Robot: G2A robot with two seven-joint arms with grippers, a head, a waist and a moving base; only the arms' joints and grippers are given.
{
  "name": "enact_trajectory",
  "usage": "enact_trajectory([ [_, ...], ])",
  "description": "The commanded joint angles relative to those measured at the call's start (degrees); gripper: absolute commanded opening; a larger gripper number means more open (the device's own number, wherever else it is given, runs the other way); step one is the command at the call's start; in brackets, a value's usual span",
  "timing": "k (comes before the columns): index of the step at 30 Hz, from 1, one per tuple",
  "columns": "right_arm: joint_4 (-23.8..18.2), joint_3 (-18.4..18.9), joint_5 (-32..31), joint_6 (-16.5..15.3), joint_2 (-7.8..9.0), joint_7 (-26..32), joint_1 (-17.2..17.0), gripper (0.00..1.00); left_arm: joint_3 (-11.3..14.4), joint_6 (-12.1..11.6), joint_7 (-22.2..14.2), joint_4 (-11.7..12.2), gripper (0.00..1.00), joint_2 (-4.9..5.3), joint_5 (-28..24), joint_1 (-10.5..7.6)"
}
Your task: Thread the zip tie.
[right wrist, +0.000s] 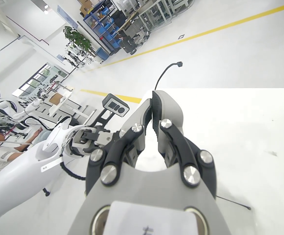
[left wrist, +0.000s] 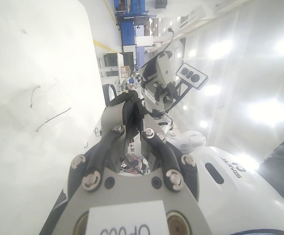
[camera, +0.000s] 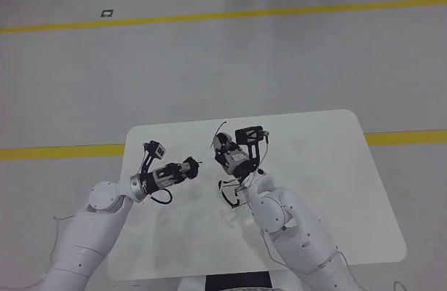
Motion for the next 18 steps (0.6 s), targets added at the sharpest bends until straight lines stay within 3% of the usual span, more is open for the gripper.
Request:
enact_trajectory([
  [1,0.1,0.0,-1.4,-0.4,0.09,-0.8,-0.1,0.00,-0.5,0.0,0.8,-1.0,0.00,-0.25,1.0,0.80],
  [5,-0.1,-0.7,-5.6,-0.7,0.30,-4.1,-1.2,0.00,-3.2,0.0,2.0,-4.1,0.00,-1.33,3.2,3.38],
  [10,-0.2,-1.7,-8.3,-1.0,0.43,-6.5,-2.5,0.00,-6.8,0.0,1.5,-7.1,0.00,-3.05,8.0,5.02],
  [18,-0.1,-2.3,-10.8,-2.3,0.61,-10.9,-3.7,0.00,-10.7,0.0,0.8,-7.4,0.00,-6.68,11.5,5.73],
])
